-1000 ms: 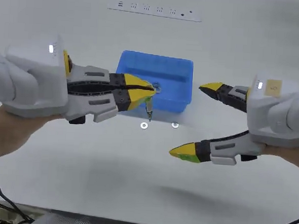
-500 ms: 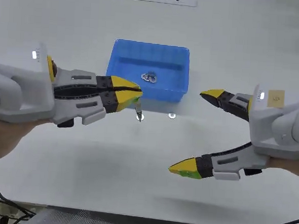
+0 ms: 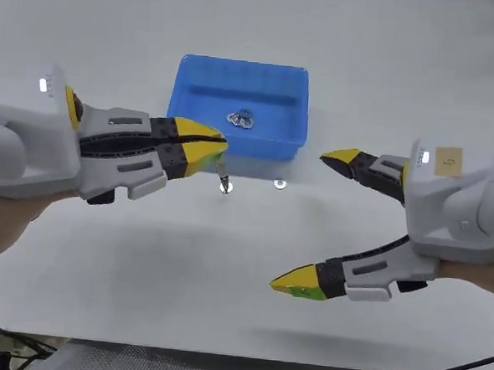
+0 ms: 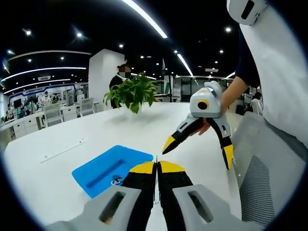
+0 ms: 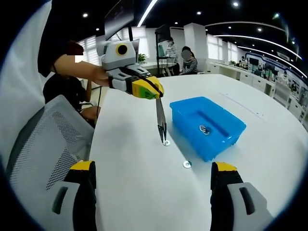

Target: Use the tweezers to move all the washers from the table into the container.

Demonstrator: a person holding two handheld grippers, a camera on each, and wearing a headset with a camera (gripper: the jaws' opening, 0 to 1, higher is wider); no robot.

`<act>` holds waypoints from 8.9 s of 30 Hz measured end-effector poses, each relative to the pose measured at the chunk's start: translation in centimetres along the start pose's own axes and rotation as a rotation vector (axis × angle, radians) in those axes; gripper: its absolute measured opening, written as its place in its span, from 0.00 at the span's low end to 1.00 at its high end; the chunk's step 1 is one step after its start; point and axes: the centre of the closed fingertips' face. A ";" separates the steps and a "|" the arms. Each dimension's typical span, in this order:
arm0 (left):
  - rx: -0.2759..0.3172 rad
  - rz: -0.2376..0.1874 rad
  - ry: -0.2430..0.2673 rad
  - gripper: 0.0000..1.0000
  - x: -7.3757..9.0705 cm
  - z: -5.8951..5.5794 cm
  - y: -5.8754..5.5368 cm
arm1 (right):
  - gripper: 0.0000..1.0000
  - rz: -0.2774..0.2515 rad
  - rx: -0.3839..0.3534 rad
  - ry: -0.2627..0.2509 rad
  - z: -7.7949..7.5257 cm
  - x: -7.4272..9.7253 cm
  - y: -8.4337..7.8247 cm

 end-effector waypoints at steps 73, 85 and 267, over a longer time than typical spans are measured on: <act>-0.022 0.105 -0.094 0.05 0.1 -1.7 -0.6 | 0.15 0.108 0.319 0.199 -0.4 -8.5 3.4; -0.015 0.111 -0.088 0.05 0.2 -1.5 -0.7 | 0.10 0.085 0.360 0.198 -0.8 -8.7 3.5; 0.167 -0.020 -0.024 0.18 -1.5 3.3 6.5 | 0.08 -0.019 0.347 0.059 -5.9 -6.4 9.9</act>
Point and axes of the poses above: the centre of the closed fingertips' face, and the gripper's own axes: x roughly backward along the fingers, z roughly to its left, y roughly out of its top
